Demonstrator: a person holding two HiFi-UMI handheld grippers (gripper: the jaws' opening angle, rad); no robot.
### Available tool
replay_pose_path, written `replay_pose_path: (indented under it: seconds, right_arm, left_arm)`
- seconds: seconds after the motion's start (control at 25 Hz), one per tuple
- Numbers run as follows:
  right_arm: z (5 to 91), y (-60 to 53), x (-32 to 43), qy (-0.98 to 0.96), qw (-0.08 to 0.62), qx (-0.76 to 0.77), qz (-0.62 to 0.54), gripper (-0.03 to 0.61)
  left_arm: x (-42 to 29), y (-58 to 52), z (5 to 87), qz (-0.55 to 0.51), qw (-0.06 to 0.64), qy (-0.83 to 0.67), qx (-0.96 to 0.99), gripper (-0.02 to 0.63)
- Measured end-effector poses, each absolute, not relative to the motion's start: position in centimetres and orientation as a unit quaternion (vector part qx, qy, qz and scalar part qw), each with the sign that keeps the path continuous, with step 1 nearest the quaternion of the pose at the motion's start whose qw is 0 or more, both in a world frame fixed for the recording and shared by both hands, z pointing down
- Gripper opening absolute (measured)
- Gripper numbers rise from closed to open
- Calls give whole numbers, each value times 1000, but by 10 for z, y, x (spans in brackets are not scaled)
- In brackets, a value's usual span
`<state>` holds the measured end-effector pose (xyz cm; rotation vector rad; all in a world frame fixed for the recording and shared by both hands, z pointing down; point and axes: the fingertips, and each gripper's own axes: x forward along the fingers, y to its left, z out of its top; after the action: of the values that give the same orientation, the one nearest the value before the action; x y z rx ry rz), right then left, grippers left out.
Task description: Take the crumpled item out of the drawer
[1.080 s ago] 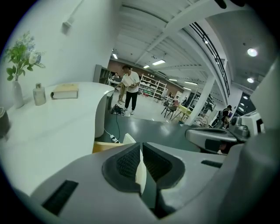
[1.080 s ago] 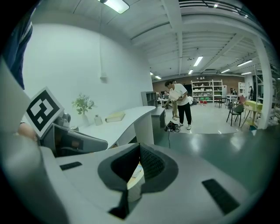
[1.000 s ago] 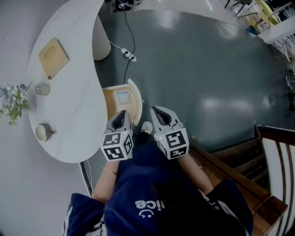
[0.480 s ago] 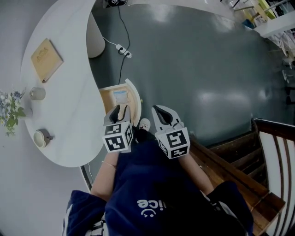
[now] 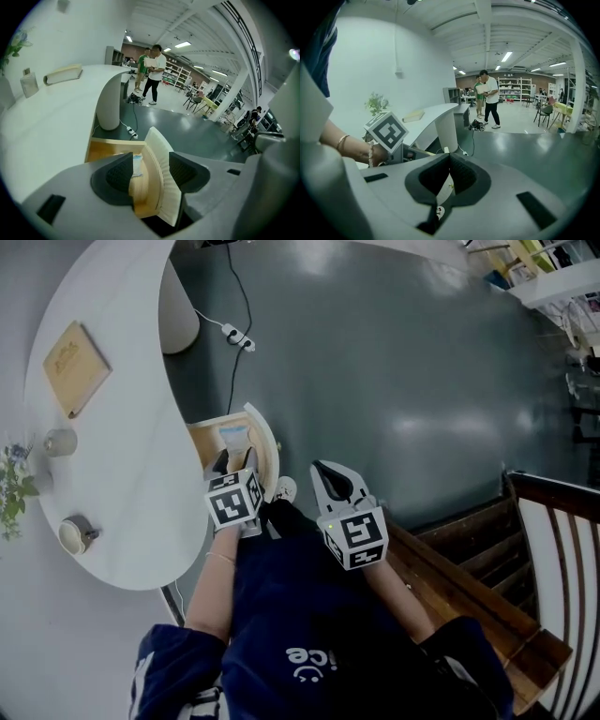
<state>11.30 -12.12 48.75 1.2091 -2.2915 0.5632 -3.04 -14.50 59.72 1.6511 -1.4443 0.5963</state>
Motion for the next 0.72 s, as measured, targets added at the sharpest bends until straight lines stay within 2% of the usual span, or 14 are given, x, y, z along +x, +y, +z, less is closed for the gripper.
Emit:
replay_pose_path:
  seconds: [0.36,0.72]
  right_arm:
    - [501,-135,108,-839,252,431,216,8]
    - [516,-154,102,-838,250,431,222,8]
  left_arm:
    - [-35,-151,640,280,422,-574,643,258]
    - [-39,-159,691,314,438,-573,618,262]
